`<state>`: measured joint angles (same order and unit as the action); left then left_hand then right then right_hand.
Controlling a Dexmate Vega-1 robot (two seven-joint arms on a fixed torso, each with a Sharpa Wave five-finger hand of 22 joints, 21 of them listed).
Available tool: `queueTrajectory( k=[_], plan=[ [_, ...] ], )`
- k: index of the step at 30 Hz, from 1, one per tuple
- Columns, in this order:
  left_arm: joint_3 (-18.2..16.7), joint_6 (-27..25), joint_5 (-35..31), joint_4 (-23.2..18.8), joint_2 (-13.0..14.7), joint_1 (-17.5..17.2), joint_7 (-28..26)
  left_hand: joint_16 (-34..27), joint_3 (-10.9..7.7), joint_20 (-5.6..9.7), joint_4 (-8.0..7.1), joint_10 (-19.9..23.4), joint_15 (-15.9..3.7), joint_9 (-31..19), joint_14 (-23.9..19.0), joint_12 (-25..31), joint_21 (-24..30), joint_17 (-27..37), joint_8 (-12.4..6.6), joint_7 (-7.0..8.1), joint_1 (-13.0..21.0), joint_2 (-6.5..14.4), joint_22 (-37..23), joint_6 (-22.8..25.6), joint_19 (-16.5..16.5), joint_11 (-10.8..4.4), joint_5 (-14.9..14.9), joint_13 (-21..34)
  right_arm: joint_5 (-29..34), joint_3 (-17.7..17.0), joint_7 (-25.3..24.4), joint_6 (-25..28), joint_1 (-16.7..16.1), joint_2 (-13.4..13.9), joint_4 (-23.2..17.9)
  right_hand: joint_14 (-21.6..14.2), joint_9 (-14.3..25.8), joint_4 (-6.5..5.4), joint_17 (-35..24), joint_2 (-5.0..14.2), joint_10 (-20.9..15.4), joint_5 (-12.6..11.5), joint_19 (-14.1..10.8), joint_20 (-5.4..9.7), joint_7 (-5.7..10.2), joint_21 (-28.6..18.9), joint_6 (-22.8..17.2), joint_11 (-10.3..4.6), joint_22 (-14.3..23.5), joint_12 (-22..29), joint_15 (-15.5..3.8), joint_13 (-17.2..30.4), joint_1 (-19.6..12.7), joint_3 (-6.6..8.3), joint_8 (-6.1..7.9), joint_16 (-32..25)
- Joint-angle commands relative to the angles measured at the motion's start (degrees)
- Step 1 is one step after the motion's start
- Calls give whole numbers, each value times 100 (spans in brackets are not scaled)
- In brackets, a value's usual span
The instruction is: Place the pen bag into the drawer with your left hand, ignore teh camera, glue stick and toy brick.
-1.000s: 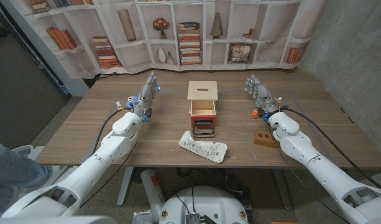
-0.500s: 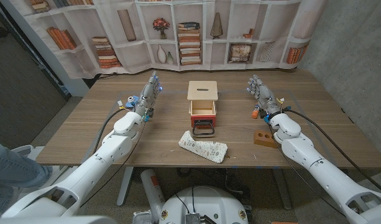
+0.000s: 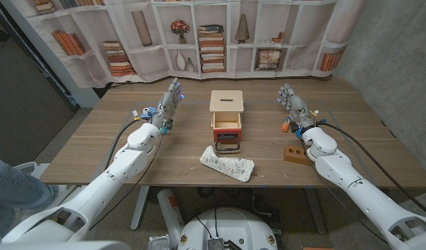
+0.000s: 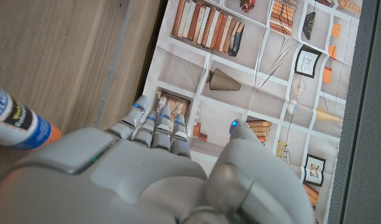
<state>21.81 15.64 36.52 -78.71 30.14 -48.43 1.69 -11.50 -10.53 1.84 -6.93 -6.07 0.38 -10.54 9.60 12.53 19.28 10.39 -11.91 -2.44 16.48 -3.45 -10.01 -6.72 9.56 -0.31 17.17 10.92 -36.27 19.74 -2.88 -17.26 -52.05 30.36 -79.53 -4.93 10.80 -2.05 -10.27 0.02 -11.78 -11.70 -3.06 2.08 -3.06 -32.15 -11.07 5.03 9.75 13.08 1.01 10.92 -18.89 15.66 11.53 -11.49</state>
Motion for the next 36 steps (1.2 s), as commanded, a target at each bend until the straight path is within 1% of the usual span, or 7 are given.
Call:
queueTrajectory(
  k=[1, 9, 22, 28, 31, 36],
  plan=[
    [-43, 128, -2, -114, 58, -70, 65, -18, -18, 29, 22, 49, 23, -27, 11, 22, -3, 8, -46, -4, 41, 44, -25, 26, 790, 1, 39, 4, 27, 31, -17, -10, 103, -81, 113, -55, 6, 43, -19, 4, -64, -12, -79, 137, -22, 32, -57, 7, 11, 17, 26, 9, -48, 20, 14, -9],
    [-84, 250, 21, -156, 100, -158, 137, -20, -30, 10, 33, 81, 23, -27, -28, 26, -14, 7, -52, 5, 72, 86, -26, 69, 757, 3, 43, 3, 10, 21, -64, 25, 96, -94, 100, -60, 6, 48, -21, 12, -77, -10, -86, 137, -15, 55, -68, 4, 11, 17, 14, 6, -44, 19, 13, -3],
    [-146, 483, 55, -187, 143, -302, 259, -12, -43, -28, 49, 118, 25, -26, -57, 28, -37, 6, -49, 8, 114, 136, -27, 105, 731, 2, 44, 2, 81, -7, -236, 86, 28, -35, -69, -84, 7, 58, -23, 25, -103, -7, -98, 131, -9, 96, -79, 3, 13, 20, 29, 2, -39, 18, 7, 0],
    [-135, 588, -180, -321, 219, -433, 83, -12, -47, -30, 56, 131, 12, -26, -81, 27, -51, 5, -52, 15, 132, 156, -28, 133, 722, 2, 41, 1, 135, 7, -292, 68, 13, -47, -94, -90, 7, 65, -22, 32, -110, -6, -104, 130, -11, 116, -93, -3, 14, 19, 24, 0, -41, 19, 9, 3],
    [-124, 580, -186, -369, 265, -470, 126, -11, -48, -34, 59, 140, 17, -26, -87, 28, -58, 5, -49, 9, 139, 162, -28, 137, 721, 11, 40, 1, 134, 13, -293, 41, 10, -74, -68, -91, 6, 66, -23, 33, -115, -5, -105, 130, -10, 123, -94, 7, 14, 20, 24, 0, -40, 18, 7, 5],
    [-146, 722, -81, -331, 233, -518, 271, -11, -48, -42, 64, 156, 24, -26, -103, 29, -65, 5, -49, 6, 150, 173, -29, 152, 709, 15, 38, 0, 173, 21, -311, 6, -4, -75, -69, -95, 6, 71, -22, 36, -121, -4, -109, 127, -4, 136, -98, 13, 14, 20, 22, -1, -40, 18, 6, 8]
  ],
)
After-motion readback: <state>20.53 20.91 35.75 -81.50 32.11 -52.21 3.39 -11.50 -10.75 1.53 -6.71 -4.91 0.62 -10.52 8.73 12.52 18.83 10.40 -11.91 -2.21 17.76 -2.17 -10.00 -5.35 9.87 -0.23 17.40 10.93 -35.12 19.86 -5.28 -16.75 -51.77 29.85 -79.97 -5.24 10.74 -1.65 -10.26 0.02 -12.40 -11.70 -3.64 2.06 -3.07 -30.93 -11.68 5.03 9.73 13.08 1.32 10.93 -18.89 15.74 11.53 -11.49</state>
